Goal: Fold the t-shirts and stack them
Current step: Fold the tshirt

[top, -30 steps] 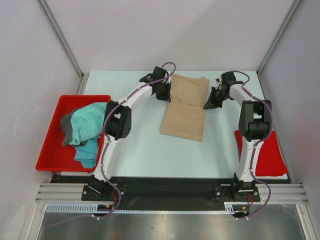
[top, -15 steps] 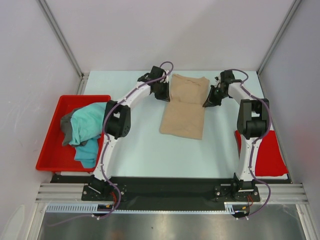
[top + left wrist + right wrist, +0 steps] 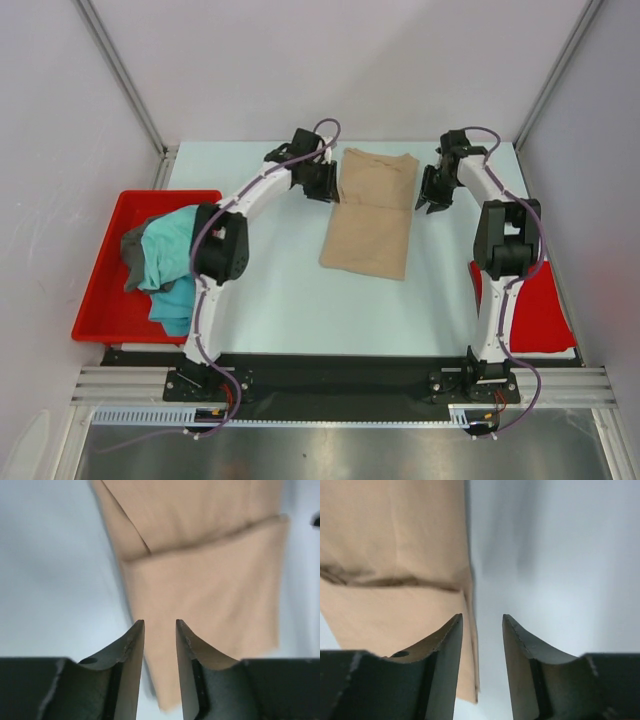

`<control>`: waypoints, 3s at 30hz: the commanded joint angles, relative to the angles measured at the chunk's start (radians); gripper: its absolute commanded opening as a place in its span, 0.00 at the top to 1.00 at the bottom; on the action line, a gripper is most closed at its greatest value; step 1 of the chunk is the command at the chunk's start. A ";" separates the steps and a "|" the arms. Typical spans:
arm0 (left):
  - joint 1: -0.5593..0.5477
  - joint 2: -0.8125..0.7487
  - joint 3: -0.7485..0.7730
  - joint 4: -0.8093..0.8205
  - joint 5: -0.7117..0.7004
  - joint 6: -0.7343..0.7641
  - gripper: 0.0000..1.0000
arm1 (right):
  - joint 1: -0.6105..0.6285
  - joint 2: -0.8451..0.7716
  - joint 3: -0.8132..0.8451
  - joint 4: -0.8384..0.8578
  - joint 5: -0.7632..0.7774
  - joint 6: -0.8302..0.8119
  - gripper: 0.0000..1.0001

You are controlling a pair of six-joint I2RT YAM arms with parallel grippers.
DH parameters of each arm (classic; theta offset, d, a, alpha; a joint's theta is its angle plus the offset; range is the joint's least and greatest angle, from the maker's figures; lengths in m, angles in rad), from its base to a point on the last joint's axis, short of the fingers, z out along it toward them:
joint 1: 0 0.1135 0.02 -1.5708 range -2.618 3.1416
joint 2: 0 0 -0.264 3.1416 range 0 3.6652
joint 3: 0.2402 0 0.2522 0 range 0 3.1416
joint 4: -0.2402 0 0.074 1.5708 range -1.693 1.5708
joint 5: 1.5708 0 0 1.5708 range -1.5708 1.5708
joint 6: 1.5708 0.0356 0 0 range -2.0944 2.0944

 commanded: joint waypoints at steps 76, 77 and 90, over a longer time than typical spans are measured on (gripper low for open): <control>0.036 -0.357 -0.922 0.277 0.219 -0.278 0.43 | -0.021 -0.574 -1.126 0.559 -0.413 0.357 0.53; 0.034 -0.356 -0.927 0.275 0.216 -0.284 0.43 | -0.020 -0.574 -1.129 0.565 -0.412 0.366 0.53; 0.013 -0.288 -0.904 0.209 0.116 -0.297 0.53 | -0.015 -0.516 -1.146 0.659 -0.413 0.415 0.57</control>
